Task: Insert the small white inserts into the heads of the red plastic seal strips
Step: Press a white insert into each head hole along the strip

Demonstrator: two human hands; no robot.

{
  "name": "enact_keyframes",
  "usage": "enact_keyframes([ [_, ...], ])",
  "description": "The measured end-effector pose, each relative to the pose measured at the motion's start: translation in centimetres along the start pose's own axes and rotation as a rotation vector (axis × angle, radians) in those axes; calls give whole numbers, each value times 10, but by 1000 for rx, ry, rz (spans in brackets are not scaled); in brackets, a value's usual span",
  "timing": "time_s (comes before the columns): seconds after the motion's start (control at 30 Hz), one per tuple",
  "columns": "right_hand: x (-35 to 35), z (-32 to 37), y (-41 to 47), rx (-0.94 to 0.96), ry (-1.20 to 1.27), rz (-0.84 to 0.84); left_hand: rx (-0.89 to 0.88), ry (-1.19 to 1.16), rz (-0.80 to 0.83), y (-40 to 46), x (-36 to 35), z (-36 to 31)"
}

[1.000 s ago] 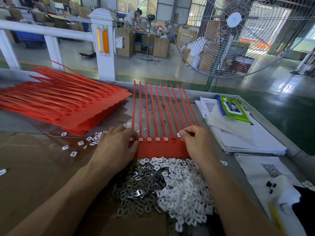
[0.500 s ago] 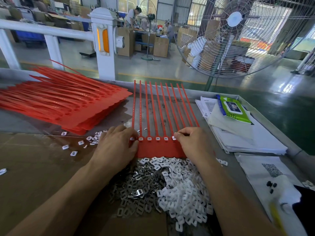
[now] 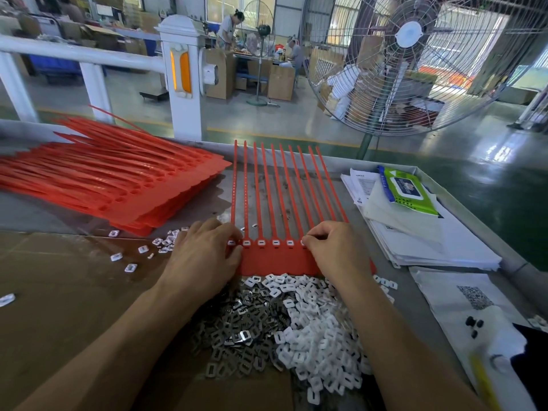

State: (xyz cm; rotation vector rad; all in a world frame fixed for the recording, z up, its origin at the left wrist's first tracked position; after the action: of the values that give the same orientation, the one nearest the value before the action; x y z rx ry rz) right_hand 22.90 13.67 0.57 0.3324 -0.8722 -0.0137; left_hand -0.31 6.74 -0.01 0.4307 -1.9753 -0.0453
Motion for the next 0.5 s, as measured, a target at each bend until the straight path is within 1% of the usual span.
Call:
enact_keyframes([
  [0.17, 1, 9, -6, 105, -94, 90, -1, -7, -5, -1, 1, -1],
  [0.37, 0, 31, -12, 236, -334, 184, -2, -8, -11, -1, 2, -1],
  [0.43, -2, 36, -14, 268, -456, 198, -5, -5, -6, -1, 1, -1],
  [0.5, -5, 41, -16, 299, -529, 203, -5, -7, -5, 0, 1, 0],
])
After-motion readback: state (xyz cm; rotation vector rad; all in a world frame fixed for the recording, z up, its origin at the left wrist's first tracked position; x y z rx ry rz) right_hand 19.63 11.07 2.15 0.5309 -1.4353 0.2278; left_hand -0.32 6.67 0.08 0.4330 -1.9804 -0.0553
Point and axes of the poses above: each hand's wrist, its own y-axis towards the middle knuckle, its own x-axis out of the back of the hand, z = x × y, the point moved 9 cm from there along y, towards the middle knuckle, and after that the axes turned 9 degrees about x, right-handed, at the moved point
